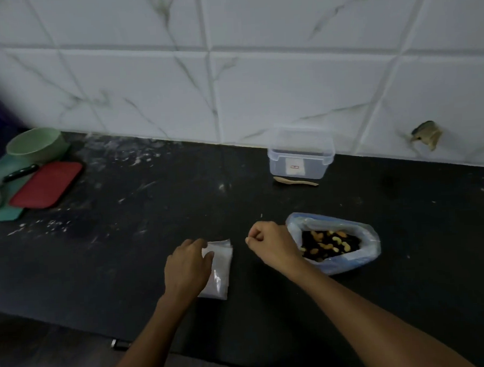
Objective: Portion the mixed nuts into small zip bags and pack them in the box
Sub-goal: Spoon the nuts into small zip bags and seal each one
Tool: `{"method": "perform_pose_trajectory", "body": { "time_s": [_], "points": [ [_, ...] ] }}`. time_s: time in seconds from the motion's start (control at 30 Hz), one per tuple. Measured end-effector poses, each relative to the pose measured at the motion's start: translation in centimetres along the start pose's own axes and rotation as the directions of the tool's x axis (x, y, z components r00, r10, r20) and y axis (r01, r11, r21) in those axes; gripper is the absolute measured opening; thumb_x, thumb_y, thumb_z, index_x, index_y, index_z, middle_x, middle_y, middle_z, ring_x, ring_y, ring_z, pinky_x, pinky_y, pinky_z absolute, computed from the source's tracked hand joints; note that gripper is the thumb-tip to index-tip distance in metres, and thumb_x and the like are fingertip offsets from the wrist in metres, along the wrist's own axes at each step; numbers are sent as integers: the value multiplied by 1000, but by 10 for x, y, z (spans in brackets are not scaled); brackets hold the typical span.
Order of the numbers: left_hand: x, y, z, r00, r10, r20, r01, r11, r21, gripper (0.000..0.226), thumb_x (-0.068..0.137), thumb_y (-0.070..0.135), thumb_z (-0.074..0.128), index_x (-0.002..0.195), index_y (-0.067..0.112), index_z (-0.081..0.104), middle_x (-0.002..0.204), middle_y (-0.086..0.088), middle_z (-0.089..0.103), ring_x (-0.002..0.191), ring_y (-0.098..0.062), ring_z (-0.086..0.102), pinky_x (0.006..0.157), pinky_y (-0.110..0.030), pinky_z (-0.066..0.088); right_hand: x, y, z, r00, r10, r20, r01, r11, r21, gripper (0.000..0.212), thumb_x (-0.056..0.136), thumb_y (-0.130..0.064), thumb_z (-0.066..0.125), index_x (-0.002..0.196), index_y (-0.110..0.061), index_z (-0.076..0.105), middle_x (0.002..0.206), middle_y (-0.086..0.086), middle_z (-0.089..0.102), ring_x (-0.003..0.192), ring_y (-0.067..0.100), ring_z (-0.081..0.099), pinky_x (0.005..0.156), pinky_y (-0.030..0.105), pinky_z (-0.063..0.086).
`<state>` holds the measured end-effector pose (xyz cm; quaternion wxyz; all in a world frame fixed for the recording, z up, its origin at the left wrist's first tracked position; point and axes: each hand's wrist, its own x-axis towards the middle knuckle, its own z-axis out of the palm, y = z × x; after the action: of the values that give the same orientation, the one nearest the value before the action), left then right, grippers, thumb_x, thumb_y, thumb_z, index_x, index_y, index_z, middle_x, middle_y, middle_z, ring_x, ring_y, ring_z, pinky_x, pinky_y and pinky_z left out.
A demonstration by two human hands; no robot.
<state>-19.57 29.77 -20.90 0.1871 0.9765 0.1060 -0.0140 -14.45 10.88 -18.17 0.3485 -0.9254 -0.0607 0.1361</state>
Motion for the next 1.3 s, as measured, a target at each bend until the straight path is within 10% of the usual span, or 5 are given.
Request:
{"method": "perform_pose_trajectory", "body": {
  "time_s": [0.57,1.3],
  "points": [
    [-10,-5,20,990,-137,41,141,984,-110,43,96,25,54,138,20,46,129,-2,56,108,-19,60,78,-27,47,16,-15,65,968,209,137,-215,976,27,25,83,-21,73,95,-27,52,96,-1,63,82,15,67,73,34,60],
    [-1,-1,4,990,-137,-40,130,982,-138,30,96,32,54,123,22,59,111,1,64,91,-16,63,75,-34,56,6,-17,39,988,-9,156,5,1000,28,11,92,-16,61,87,-26,59,84,-4,66,69,8,68,57,20,52]
  ]
}}
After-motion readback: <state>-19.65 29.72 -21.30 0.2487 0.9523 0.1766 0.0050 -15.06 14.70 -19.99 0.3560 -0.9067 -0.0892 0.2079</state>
